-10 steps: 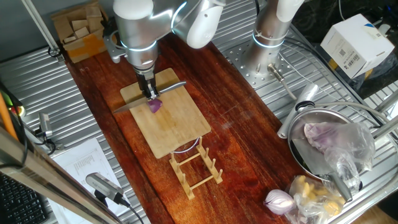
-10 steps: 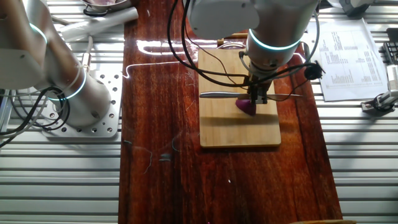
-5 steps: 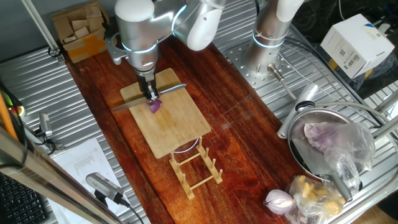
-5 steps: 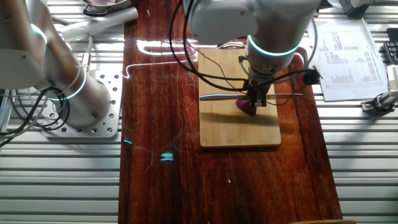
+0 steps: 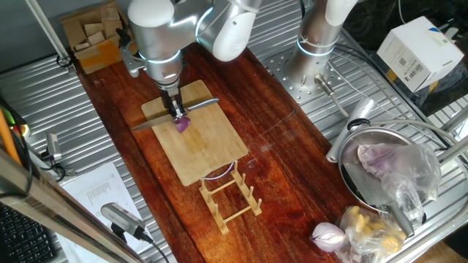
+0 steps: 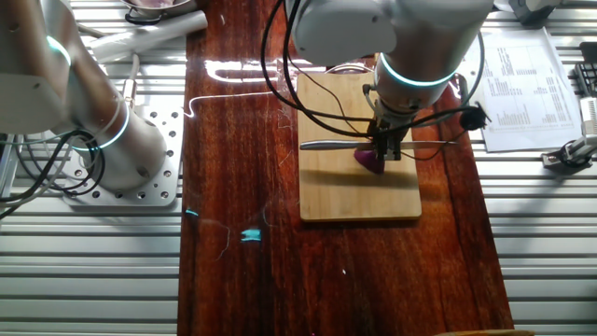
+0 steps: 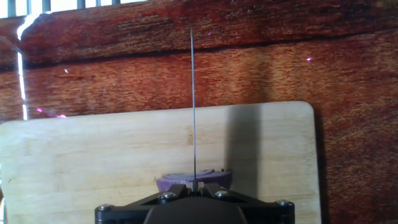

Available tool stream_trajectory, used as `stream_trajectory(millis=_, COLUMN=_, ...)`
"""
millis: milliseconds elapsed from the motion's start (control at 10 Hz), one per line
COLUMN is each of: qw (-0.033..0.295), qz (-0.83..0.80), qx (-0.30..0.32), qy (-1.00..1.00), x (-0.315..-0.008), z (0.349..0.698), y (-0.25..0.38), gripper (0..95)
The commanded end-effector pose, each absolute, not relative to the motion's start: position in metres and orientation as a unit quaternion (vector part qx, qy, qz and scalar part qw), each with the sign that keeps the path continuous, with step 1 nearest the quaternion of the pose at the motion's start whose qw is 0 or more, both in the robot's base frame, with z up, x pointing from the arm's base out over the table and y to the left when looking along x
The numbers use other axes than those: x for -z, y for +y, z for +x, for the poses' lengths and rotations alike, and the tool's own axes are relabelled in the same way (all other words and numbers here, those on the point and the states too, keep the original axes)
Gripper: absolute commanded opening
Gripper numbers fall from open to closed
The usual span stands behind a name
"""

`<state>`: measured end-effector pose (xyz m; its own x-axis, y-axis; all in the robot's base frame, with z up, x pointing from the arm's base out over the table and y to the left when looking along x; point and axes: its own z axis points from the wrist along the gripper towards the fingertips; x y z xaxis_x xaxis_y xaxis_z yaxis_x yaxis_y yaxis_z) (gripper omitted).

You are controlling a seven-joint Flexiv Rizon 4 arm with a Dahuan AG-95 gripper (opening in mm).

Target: Chop the onions

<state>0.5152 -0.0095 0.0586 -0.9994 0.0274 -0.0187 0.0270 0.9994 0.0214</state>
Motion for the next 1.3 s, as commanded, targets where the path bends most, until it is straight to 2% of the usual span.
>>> stream_trajectory(millis=100, qw=0.009, qz=0.015, qx=-0.01, qy=1.0, x=-0.061, z=0.516, y=-0.009, gripper=0.0)
stream_trajectory(millis=200, qw=0.011, qz=0.014, qx=-0.01, qy=1.0, x=-0.061, z=0.516, y=-0.009, gripper=19.0)
stream_trajectory(millis=900, qw=0.015, qz=0.01, qx=-0.009, qy=1.0, x=-0.063, z=0.516, y=-0.009, gripper=19.0)
stream_trajectory(millis=1300, qw=0.01, qz=0.01, qx=-0.01, qy=1.0, x=-0.075, z=0.514, y=-0.009, gripper=19.0)
